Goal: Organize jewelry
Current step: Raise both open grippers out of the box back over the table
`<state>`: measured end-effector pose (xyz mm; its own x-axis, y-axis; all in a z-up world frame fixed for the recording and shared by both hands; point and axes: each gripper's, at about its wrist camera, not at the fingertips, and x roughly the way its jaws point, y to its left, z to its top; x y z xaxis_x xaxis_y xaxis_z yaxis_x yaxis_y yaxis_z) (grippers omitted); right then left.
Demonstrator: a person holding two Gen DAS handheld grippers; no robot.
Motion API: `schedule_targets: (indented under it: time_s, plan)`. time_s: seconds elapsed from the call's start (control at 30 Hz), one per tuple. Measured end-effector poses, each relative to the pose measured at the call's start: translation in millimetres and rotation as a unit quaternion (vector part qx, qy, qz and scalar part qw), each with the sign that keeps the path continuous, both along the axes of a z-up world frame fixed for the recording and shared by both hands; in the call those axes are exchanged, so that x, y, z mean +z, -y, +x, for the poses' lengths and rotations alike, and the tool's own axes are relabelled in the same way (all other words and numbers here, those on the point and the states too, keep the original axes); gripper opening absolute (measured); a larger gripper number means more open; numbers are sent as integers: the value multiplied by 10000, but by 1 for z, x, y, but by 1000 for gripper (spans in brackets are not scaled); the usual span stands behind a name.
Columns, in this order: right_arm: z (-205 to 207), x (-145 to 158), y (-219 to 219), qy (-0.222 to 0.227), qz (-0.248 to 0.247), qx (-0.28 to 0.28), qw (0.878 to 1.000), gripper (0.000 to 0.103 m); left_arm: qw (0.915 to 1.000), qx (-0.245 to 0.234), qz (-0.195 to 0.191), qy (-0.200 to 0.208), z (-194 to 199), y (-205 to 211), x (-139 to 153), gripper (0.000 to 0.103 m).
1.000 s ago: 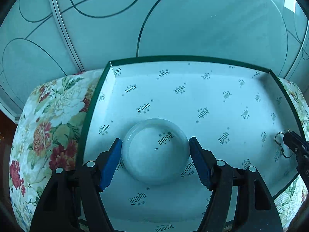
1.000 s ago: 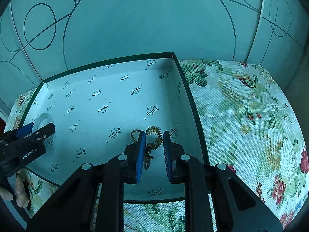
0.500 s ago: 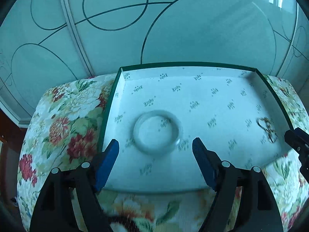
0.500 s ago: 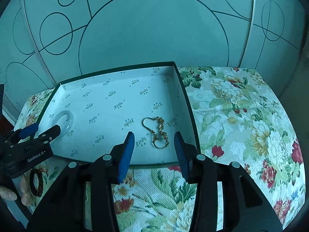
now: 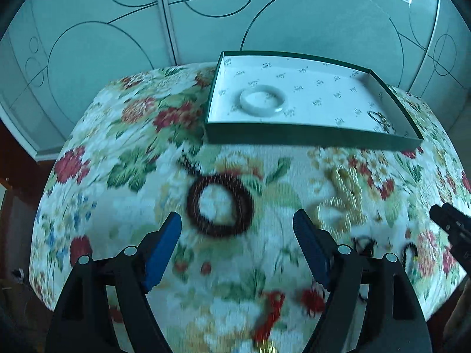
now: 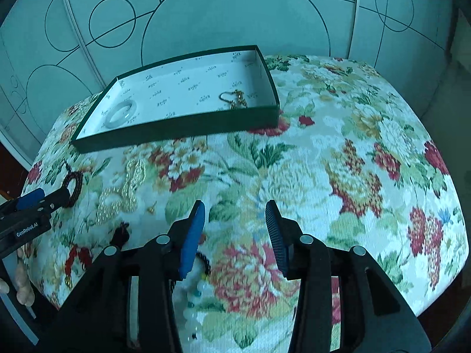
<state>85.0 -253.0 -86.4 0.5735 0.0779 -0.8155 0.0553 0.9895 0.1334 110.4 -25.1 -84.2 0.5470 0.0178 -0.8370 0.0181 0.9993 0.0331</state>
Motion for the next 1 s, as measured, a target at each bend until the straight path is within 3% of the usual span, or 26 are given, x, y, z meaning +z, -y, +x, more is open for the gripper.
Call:
schedule_targets:
  time_s: [0.33, 1.0]
  plan:
    - [-59, -5, -20, -125, -25, 291, 9995, 43, 9999, 139, -66, -60, -54, -10, -7, 77]
    - [-84, -1, -27, -115, -138, 281, 9994, 43, 9999, -4, -71, -75, -87, -3, -17, 77]
